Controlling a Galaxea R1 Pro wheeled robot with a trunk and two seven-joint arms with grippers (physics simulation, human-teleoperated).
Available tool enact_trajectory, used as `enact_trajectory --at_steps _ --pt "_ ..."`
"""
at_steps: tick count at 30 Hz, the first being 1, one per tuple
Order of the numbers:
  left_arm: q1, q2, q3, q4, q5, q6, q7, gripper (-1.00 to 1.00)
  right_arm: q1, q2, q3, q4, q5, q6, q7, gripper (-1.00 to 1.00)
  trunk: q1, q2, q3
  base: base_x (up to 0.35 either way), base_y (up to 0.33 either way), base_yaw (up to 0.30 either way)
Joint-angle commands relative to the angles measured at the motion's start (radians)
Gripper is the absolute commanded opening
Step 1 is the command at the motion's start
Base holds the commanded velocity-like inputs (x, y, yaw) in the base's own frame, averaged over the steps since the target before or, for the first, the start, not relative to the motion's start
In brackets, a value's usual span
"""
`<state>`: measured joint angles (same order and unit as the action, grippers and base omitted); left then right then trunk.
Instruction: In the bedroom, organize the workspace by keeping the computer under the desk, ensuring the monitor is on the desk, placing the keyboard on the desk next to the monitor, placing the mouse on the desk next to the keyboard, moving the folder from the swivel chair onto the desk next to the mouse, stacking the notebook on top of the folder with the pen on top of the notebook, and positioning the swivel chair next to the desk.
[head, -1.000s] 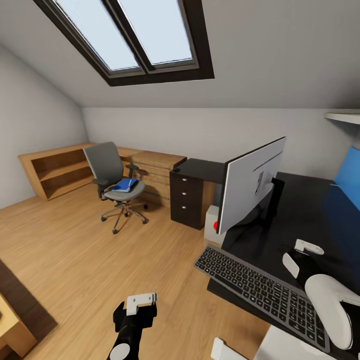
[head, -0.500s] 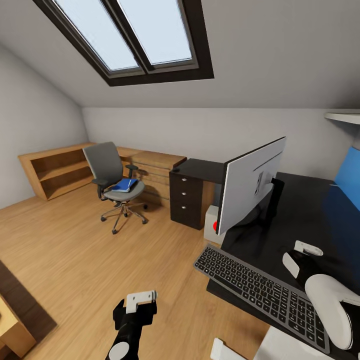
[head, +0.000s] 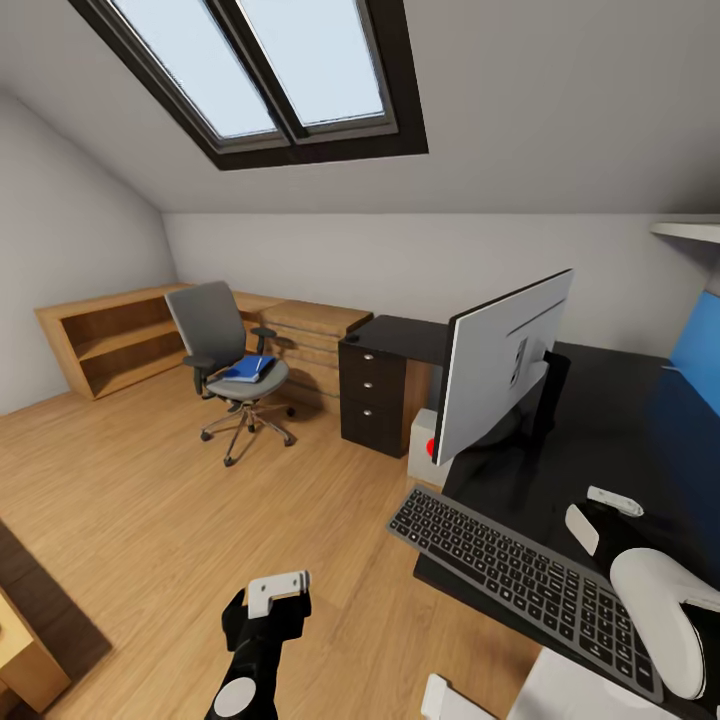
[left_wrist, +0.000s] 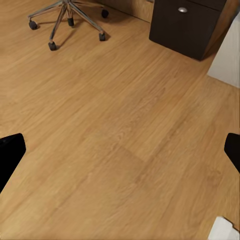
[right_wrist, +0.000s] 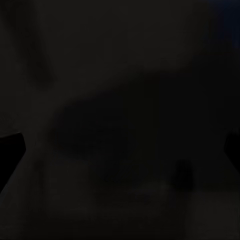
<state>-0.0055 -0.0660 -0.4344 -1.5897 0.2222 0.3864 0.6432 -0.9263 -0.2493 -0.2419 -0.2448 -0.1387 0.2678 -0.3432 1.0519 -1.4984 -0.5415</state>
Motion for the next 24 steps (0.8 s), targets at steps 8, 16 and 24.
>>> enact_trajectory --at_steps 8,16,24 --pt "-0.001 0.0 -0.001 -0.001 0.006 0.003 0.017 1.0 0.0 0.0 0.004 -0.002 -0.01 0.005 -0.005 1.0 0.031 -0.057 -0.026 0.0 0.0 0.0" --pt "-0.001 0.0 -0.001 -0.001 0.006 0.003 0.018 1.0 0.0 0.001 0.004 -0.002 -0.01 0.005 -0.005 1.0 0.035 -0.064 -0.029 0.0 0.0 0.0" --pt "-0.001 0.0 -0.001 -0.001 0.006 0.003 0.018 1.0 0.0 0.001 0.004 -0.002 -0.009 0.005 -0.005 1.0 0.058 -0.106 -0.048 0.0 0.0 0.0"
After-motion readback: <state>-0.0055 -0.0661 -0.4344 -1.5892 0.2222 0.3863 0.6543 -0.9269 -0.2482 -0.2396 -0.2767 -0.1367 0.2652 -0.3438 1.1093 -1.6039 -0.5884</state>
